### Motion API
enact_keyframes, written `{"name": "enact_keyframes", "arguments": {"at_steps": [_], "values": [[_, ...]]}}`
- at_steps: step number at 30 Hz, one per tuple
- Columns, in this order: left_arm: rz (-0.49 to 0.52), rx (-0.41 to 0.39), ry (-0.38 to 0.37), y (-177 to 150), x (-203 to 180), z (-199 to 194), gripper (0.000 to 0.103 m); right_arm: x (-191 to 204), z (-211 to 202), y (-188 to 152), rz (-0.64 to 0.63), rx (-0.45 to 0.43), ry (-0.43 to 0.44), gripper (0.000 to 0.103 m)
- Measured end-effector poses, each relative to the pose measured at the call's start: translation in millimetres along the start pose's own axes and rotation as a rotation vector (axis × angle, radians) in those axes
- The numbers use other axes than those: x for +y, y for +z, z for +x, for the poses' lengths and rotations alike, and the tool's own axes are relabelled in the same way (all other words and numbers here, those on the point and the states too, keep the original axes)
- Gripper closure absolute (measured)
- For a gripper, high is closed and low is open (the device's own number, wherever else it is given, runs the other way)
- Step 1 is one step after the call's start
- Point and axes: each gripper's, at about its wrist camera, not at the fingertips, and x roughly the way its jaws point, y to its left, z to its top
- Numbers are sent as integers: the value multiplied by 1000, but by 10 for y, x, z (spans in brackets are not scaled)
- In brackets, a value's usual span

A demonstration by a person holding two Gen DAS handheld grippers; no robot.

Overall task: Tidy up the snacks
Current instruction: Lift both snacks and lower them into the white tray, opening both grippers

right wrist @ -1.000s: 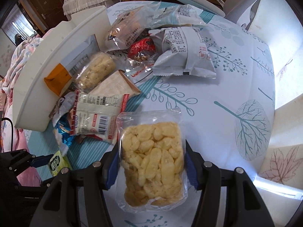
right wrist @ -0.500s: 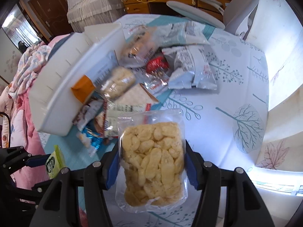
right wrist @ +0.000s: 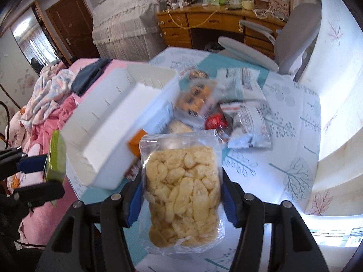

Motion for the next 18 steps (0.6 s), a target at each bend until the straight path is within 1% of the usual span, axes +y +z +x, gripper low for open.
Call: {"name": "enact_keyframes", "arguments": {"at_steps": [3,8,10,13,18], "values": [[-7,-20,-5,105,171,-84,61,133,-67,102,27,-33,4,43],[-44,-45,2,281,631,-199,60,413,-102,288,64,-84,4,43],[-48,-43,7,356,818,-200,60,511,-80,346,85,-99,8,43],[-27,-38,27,440,1060,-174,60,682,-4,436,116,-111,17,43],[-8,-21,30,561,1447,-82,60,981,174,553,152,-124,32,43]]}}
